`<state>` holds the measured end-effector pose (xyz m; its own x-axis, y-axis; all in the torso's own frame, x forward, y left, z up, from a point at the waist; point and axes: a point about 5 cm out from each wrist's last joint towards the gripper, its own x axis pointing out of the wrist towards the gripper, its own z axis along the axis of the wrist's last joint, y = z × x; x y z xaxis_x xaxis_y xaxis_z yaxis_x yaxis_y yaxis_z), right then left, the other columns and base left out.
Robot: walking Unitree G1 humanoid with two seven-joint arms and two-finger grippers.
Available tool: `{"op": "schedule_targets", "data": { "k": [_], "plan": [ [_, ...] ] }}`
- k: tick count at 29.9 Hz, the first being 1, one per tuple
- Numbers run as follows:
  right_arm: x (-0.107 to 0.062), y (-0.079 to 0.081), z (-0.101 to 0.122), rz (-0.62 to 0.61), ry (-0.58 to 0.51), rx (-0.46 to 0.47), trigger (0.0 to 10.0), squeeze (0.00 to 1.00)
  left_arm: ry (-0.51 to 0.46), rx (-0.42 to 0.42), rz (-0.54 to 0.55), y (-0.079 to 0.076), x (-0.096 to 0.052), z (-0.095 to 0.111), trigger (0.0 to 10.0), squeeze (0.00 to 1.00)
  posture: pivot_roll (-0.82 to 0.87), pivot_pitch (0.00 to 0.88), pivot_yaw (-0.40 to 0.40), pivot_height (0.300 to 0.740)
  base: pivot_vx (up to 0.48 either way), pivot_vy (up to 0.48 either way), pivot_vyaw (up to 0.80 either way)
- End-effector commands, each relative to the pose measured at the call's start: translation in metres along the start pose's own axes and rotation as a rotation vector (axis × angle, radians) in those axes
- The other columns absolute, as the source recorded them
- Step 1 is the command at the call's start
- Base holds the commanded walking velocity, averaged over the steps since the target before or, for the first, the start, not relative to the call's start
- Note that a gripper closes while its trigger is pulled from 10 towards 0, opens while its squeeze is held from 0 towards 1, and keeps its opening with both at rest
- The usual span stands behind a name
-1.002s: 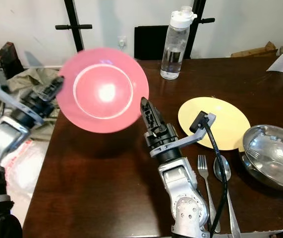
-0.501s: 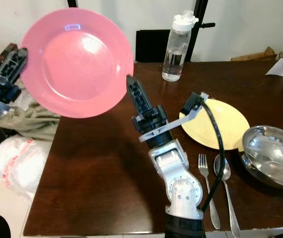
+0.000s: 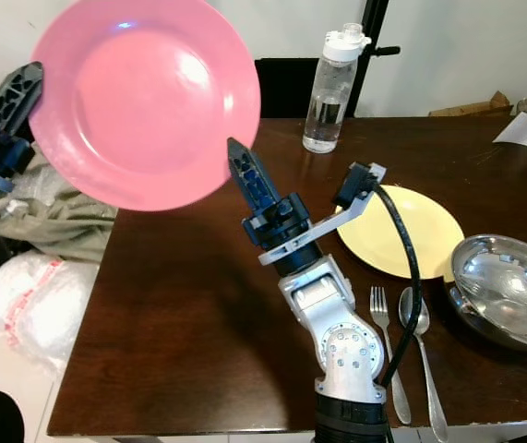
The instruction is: Setting the table
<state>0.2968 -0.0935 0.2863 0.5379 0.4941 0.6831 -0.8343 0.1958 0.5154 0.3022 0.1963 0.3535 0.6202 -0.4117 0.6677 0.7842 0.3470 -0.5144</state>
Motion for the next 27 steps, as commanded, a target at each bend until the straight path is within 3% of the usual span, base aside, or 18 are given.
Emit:
{"op": "schedule_targets", "data": {
  "k": [1,4,7,8,9,10,11,27],
  "plan": [
    [-0.001,-0.001,-0.007,0.001,0.027,0.020,10.0,0.00,0.030,-0.007,-0.010,-0.003,-0.003,-0.007,10.0,0.00,0.06,0.130,0.129,0.740,0.000,0.000,0.00],
    [0.000,0.002,-0.007,0.019,0.024,0.025,10.0,0.00,0.083,-0.034,-0.003,-0.002,-0.006,-0.024,10.0,0.00,0.06,0.130,0.129,0.740,0.000,0.000,0.00],
    [0.001,0.002,-0.006,0.022,0.022,0.026,10.0,0.00,0.093,-0.040,-0.003,-0.003,-0.006,-0.028,10.0,0.00,0.06,0.132,0.131,0.740,0.000,0.000,0.00],
    [0.001,0.002,-0.005,0.021,0.016,0.027,4.7,0.00,0.127,-0.032,-0.007,-0.003,-0.007,-0.033,10.0,0.00,0.06,0.132,0.131,0.740,0.000,0.000,0.00],
    [0.002,0.002,-0.005,0.018,0.011,0.028,3.3,0.00,0.136,-0.030,-0.007,-0.003,-0.007,-0.034,10.0,0.00,0.06,0.132,0.131,0.740,0.000,0.000,0.00],
    [0.002,0.002,-0.005,0.016,0.008,0.029,3.3,0.00,0.140,-0.029,-0.006,-0.003,-0.007,-0.035,10.0,0.00,0.06,0.132,0.131,0.740,0.000,0.000,0.00],
    [0.001,0.000,-0.003,0.007,-0.003,0.034,0.0,0.00,0.139,-0.029,0.001,-0.003,-0.008,-0.036,10.0,0.00,0.06,0.133,0.130,0.740,0.000,0.000,0.00],
    [-0.003,0.002,0.000,0.028,-0.038,0.042,0.0,0.00,0.135,-0.006,0.020,-0.001,-0.010,-0.037,10.0,0.00,0.06,0.132,0.129,0.740,0.000,0.000,0.00]
  ]
}}
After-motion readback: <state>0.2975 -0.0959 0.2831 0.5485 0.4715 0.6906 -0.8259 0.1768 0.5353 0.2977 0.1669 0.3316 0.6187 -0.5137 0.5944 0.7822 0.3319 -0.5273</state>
